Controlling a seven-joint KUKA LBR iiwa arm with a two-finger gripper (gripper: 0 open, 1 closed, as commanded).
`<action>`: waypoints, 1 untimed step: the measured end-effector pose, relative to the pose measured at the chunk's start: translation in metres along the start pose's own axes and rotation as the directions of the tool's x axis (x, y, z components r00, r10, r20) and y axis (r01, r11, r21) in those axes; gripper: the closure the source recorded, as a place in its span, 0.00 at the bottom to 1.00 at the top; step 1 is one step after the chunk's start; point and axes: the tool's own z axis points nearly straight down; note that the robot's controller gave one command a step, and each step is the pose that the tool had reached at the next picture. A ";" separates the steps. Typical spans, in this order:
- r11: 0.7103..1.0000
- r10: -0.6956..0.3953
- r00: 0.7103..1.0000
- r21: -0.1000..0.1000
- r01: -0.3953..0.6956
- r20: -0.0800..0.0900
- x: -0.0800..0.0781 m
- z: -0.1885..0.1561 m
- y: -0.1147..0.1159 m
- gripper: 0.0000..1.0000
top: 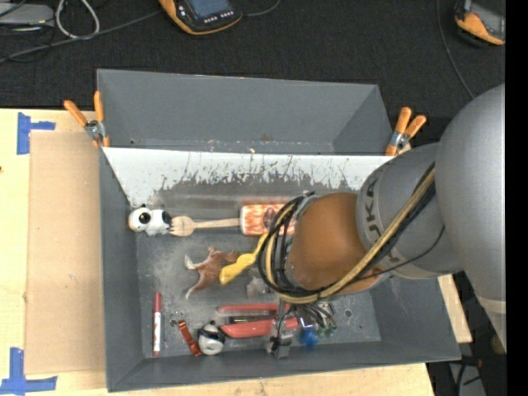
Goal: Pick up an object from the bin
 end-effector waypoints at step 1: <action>0.991 -0.137 0.990 -0.006 0.136 -0.018 0.001 0.002 -0.006 1.00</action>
Offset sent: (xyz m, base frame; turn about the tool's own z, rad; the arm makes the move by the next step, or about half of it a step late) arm 0.0000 0.0000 0.0000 0.0000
